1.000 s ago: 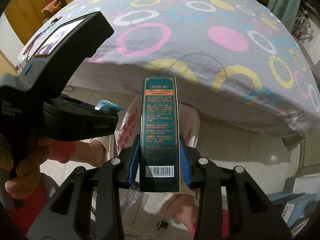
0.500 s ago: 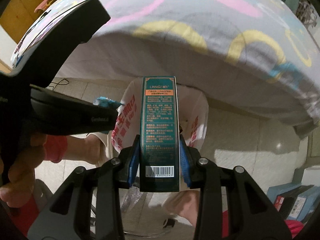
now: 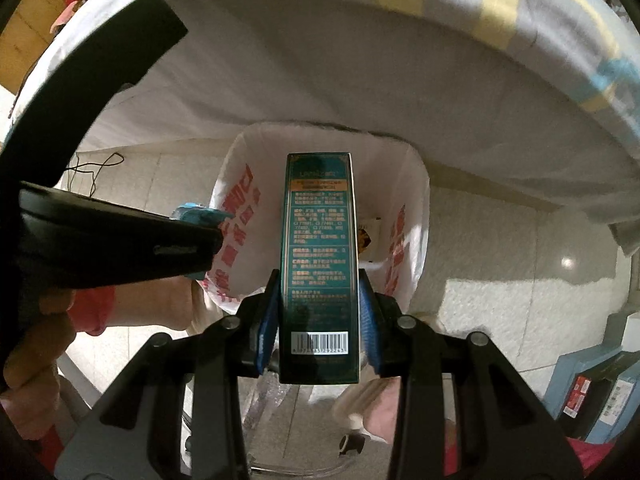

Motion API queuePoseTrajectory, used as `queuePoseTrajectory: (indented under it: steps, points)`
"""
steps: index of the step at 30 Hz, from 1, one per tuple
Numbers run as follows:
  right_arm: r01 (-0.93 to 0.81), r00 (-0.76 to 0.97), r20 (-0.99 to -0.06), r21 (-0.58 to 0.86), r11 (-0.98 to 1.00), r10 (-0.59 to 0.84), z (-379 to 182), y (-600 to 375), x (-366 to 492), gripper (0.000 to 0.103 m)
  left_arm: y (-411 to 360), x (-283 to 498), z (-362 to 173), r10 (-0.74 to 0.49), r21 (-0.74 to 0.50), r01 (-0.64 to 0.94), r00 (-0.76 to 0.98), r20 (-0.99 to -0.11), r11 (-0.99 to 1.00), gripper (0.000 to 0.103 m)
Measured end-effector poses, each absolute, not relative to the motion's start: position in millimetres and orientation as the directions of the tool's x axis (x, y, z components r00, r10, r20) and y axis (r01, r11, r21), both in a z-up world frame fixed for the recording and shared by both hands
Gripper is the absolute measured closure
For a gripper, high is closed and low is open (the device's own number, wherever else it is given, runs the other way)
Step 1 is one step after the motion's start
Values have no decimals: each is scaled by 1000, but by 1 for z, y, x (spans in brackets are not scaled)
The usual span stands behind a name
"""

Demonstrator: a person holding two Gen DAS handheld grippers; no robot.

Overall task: Collect trash
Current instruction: 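Lower both tools with their items down into the white plastic bag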

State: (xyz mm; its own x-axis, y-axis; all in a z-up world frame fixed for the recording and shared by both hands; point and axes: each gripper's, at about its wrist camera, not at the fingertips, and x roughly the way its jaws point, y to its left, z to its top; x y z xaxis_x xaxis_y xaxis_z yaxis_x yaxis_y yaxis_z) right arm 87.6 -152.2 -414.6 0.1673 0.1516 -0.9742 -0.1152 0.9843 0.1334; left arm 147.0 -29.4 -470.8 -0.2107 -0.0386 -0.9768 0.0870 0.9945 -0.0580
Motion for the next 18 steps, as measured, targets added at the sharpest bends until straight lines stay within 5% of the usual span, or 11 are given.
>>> queuePoseTrajectory:
  steps: [18]
  points:
    - [-105,119,-979,155,982,167,-455,-150,96,68,-37,155,-499,-25,-47,77,-267,-963,996,73]
